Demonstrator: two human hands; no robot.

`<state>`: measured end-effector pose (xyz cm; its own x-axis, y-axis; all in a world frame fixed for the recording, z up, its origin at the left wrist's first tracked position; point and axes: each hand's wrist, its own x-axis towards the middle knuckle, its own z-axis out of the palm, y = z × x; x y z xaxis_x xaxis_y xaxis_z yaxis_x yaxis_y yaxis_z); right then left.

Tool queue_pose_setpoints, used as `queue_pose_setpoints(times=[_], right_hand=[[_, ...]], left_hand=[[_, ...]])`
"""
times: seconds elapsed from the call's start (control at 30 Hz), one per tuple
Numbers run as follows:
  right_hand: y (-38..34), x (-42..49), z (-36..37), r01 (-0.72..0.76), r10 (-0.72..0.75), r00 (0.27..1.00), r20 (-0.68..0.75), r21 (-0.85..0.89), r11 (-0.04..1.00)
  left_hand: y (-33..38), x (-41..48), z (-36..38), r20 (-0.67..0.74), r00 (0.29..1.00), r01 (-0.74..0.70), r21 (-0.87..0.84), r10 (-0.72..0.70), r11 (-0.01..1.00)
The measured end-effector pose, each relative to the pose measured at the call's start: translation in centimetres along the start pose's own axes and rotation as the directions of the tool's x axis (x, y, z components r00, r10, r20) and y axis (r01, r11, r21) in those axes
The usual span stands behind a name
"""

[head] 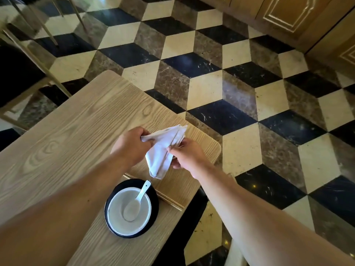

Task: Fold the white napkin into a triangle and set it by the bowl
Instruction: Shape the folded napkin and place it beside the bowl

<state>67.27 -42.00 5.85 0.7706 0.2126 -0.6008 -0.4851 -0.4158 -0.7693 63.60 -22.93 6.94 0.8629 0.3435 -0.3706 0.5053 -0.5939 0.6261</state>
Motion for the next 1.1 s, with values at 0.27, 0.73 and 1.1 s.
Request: queue_pose_setpoints(times=[0.27,0.73,1.1], right_hand=[[0.6,2.3,0.2,-0.051,0.05,0.998,-0.049,-0.031,0.998],[-0.8,3.8,0.2,0.026,-0.038,0.999,-0.028,-0.344,0.939],[-0.6,3.5,0.1,0.142,-0.204,0.979,-0.016,-0.664,0.734]], left_hand=[[-0.2,2.0,1.3,0.008,0.999,0.032,0.048,-0.033,0.998],[-1.5,3.2,3.1,0.064,0.926,0.364,-0.405,-0.371,0.839],[-1.2,2.4,2.3,0.095,0.92,0.393,-0.22,-0.381,0.893]])
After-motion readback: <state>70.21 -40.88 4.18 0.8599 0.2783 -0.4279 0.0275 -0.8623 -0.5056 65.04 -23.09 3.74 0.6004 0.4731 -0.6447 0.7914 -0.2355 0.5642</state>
